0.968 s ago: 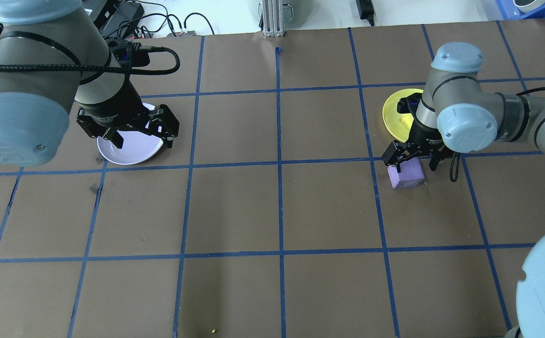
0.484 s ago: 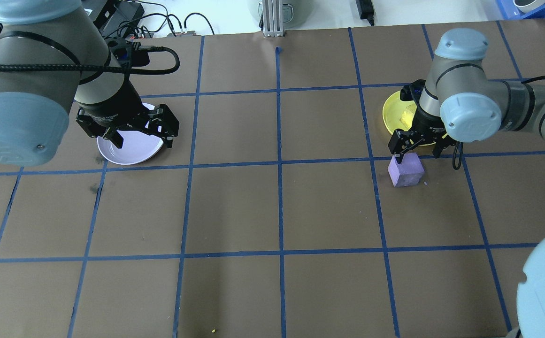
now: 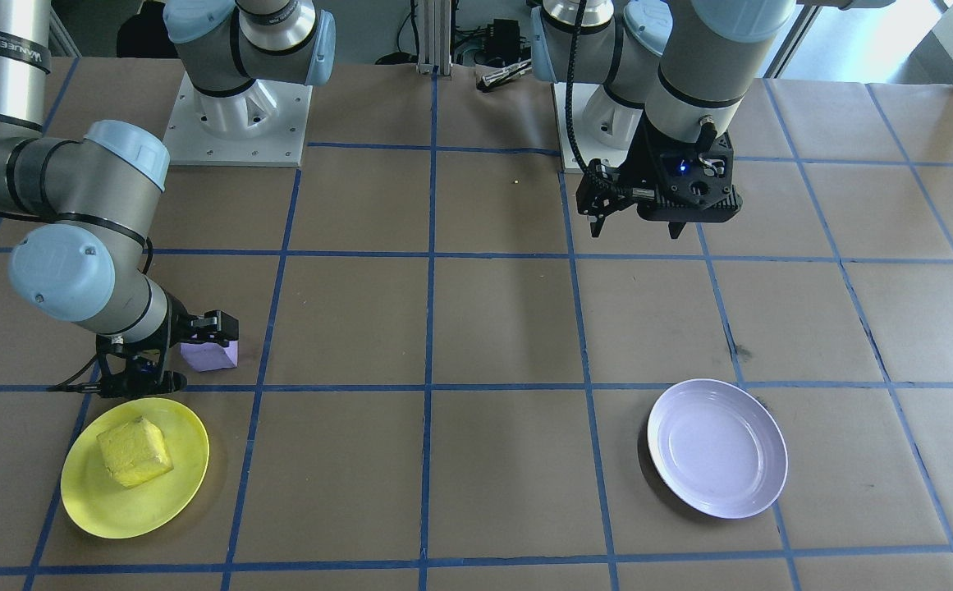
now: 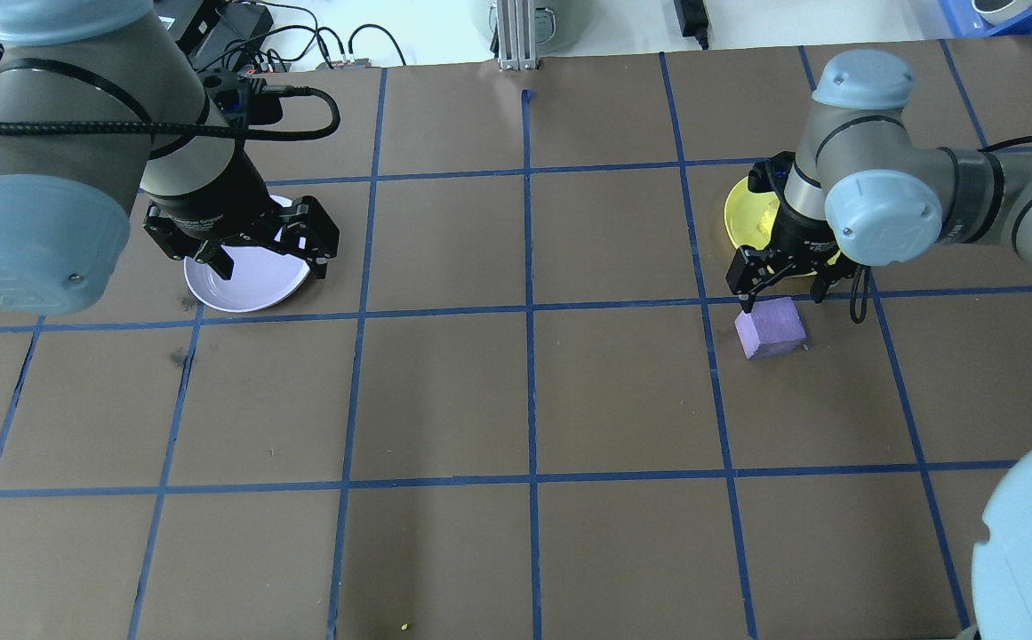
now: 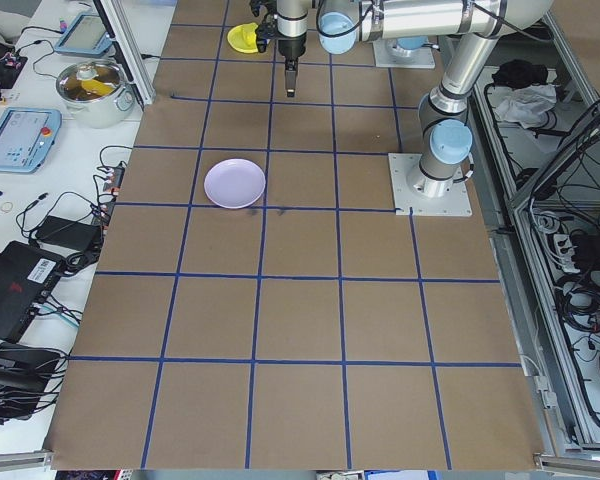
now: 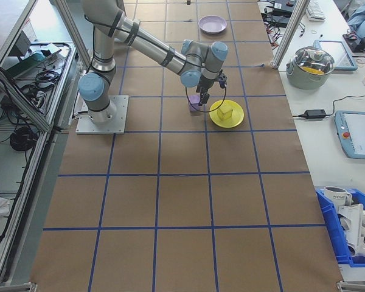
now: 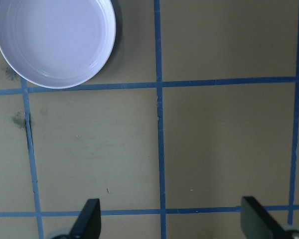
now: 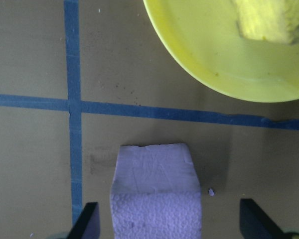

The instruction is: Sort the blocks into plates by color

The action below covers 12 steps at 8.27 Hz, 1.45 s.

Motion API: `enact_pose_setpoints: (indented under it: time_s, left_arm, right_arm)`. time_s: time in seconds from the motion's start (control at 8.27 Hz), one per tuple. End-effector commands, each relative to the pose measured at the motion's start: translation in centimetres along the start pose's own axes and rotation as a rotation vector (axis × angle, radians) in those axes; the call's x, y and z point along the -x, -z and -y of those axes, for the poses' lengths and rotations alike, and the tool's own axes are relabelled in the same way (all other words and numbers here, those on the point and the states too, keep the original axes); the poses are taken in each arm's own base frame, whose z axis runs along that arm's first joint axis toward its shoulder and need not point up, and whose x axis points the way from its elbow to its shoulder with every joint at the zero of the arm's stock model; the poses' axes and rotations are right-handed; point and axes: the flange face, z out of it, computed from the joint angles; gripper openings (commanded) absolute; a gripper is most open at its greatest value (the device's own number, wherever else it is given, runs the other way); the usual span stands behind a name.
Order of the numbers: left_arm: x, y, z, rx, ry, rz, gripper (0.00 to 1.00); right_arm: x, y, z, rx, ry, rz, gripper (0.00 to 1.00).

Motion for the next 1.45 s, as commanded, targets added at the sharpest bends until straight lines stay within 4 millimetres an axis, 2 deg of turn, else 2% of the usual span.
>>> enact_pose_setpoints:
  time_s: [0.0, 0.24, 0.36, 0.48, 0.6, 0.73, 0.85, 0.97, 1.09, 1.33]
  left_arm:
    - [0.0, 0.1, 0.0, -0.004, -0.001, 0.0, 1.0]
    - [0.0, -0.1, 0.0, 0.002, -0.001, 0.001, 1.0]
    - [0.1, 0.0, -0.1, -0.001, -0.001, 0.002, 1.0]
    - [0.1, 0.0, -0.1, -0.001, -0.001, 0.004, 1.0]
    - [0.0, 0.0, 0.0, 0.001, -0.001, 0.002, 1.0]
    - [0.1, 0.1, -0.1, -0.001, -0.001, 0.004, 1.0]
    - [0.1, 0.0, -0.1, 0.001, -0.001, 0.004, 1.0]
    - [0.1, -0.1, -0.1, 0.002, -0.001, 0.004, 1.0]
    - [0.1, 0.0, -0.2, 0.005, -0.001, 0.005, 1.0]
    - [0.4, 0.0, -0.1, 0.005, -0.001, 0.04, 1.0]
  right_arm:
    - [0.9, -4.0, -1.6, 0.029, 0.017, -0.008, 0.89]
    - [0.8, -3.7, -1.4, 0.009, 0.019, -0.016, 0.14]
    - [0.9, -2.9, -1.3, -0.012, 0.005, -0.002, 0.02]
    - [1.8, -2.4, -1.4, -0.026, -0.026, 0.02, 0.02]
    - [5.5, -1.4, -1.7, -0.054, -0.081, 0.063, 0.02]
    - [10.1, -0.7, -2.0, -0.067, -0.101, 0.063, 0.02]
    - [15.5, 0.5, -2.6, -0.093, -0.059, 0.045, 0.02]
    - [21.0, 1.3, -3.6, -0.119, -0.029, 0.037, 0.02]
    - [25.7, 1.9, -4.9, -0.144, 0.005, 0.031, 0.02]
    - [33.6, 1.0, -6.7, -0.138, 0.071, 0.053, 0.04]
